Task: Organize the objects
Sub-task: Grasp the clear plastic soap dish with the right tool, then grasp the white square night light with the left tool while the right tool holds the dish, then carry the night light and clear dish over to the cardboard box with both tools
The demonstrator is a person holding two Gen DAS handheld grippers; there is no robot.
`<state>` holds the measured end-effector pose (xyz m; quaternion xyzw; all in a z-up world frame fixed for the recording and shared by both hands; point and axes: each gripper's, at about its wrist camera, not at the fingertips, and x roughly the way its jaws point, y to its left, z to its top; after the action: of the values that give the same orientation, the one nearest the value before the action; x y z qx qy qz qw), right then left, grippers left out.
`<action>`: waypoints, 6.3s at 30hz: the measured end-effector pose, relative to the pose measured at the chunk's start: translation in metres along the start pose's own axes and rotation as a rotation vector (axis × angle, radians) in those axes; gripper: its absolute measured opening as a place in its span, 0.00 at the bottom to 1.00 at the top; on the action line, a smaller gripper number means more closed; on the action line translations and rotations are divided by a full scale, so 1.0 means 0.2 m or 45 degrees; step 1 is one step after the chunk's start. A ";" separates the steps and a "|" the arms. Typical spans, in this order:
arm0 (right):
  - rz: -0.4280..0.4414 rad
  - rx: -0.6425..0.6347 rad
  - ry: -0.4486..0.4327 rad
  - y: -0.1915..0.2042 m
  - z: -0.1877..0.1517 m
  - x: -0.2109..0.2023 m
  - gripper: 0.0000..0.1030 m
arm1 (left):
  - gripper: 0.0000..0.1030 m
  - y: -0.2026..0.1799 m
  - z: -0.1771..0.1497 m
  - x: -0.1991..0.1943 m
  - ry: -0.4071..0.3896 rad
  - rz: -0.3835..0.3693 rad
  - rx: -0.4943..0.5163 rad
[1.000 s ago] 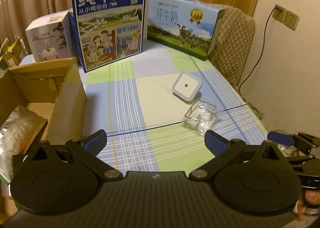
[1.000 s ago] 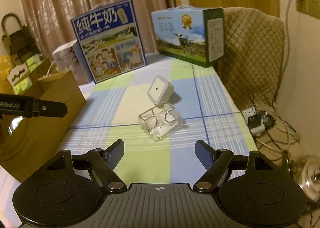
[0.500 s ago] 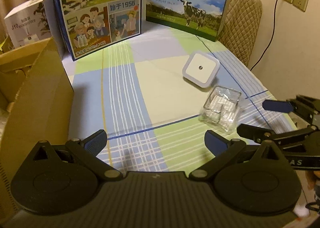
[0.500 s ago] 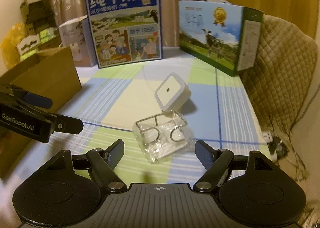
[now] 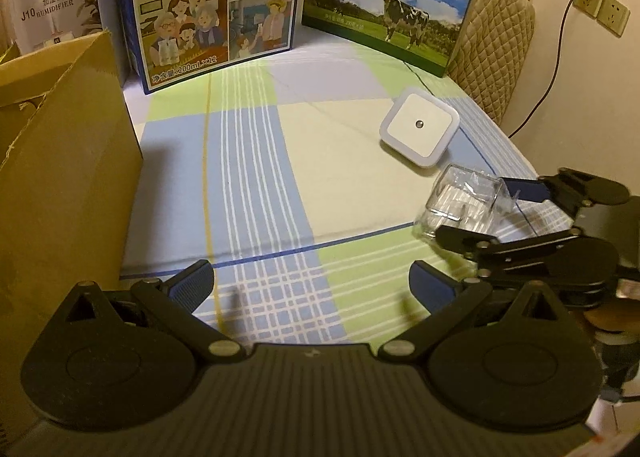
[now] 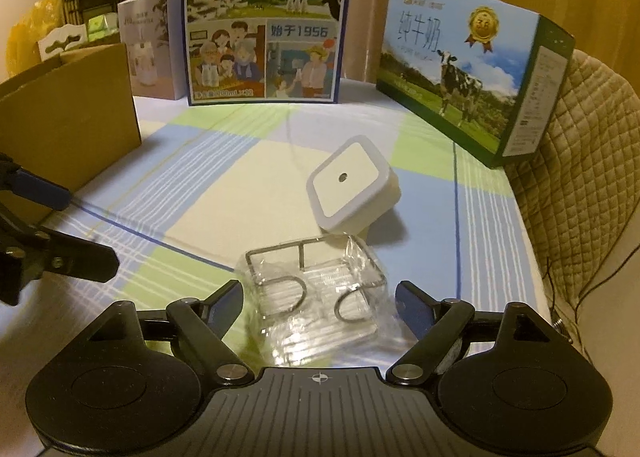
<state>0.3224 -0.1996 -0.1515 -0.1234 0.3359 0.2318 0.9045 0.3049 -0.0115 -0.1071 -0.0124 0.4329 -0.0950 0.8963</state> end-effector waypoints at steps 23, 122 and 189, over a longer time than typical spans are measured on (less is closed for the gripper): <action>-0.094 0.224 0.028 -0.16 0.06 -0.06 0.61 | 0.99 -0.01 0.07 0.01 -0.067 -0.030 0.022; -0.054 0.449 0.055 -0.18 0.10 -0.10 0.61 | 0.70 -0.26 -0.08 0.05 -0.064 -0.219 0.553; 0.040 0.359 -0.136 0.73 -0.16 -1.47 0.61 | 0.60 -0.06 -0.62 -1.44 -0.223 0.008 0.032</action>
<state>0.0352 -0.1840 0.0112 0.0227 0.3183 0.2029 0.9257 0.0318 0.0357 0.0396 -0.0082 0.3516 -0.0961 0.9312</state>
